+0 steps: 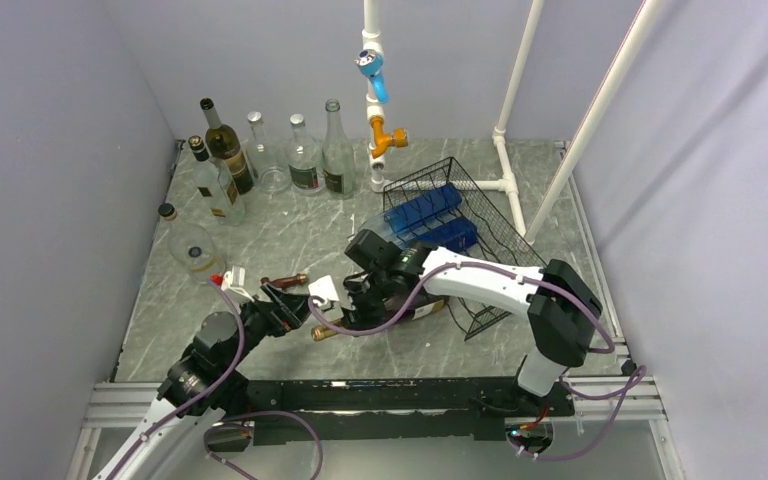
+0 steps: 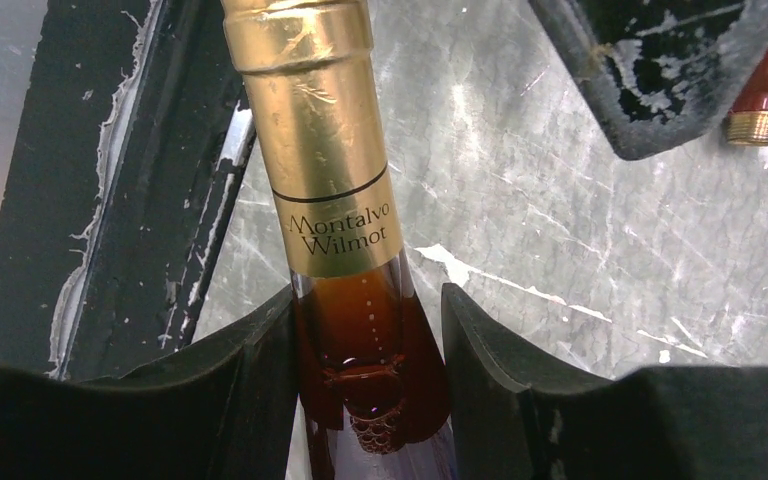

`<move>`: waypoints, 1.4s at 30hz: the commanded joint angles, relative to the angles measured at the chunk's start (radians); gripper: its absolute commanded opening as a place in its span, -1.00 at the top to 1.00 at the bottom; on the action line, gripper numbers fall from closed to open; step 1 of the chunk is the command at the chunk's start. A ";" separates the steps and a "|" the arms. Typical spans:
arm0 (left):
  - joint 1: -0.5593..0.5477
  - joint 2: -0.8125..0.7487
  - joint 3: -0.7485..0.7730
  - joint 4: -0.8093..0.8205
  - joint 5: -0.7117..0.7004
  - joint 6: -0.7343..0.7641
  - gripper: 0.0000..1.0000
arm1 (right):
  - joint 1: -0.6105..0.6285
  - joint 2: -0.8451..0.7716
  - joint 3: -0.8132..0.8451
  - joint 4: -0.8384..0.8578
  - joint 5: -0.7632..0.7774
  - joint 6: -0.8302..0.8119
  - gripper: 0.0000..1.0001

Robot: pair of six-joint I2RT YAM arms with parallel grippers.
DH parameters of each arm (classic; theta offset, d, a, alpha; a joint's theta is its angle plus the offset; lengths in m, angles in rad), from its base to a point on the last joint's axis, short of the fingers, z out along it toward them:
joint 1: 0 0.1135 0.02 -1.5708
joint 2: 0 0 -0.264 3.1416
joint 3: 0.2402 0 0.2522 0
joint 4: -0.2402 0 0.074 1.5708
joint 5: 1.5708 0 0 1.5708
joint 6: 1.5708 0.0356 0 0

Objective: Take the wine bottle off the wine rack
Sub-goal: Pick up the wine bottle from the wine rack.

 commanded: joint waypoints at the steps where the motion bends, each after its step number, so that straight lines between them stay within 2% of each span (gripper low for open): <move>1: -0.004 -0.058 0.017 0.124 0.053 0.034 -0.99 | -0.016 -0.084 0.061 0.001 -0.083 0.056 1.00; 12: -0.004 -0.102 0.026 0.208 0.077 0.071 -0.99 | -0.062 -0.098 0.088 0.034 -0.140 0.149 1.00; 19: -0.004 -0.075 -0.006 0.361 0.114 0.051 -0.98 | -0.067 -0.074 0.112 0.064 -0.147 0.208 1.00; 32: -0.004 -0.019 -0.035 0.499 0.136 0.044 -0.72 | -0.095 -0.046 0.150 0.117 -0.215 0.316 1.00; 42: -0.004 0.110 -0.048 0.652 0.179 0.052 -0.66 | -0.135 -0.042 0.144 0.164 -0.270 0.395 1.00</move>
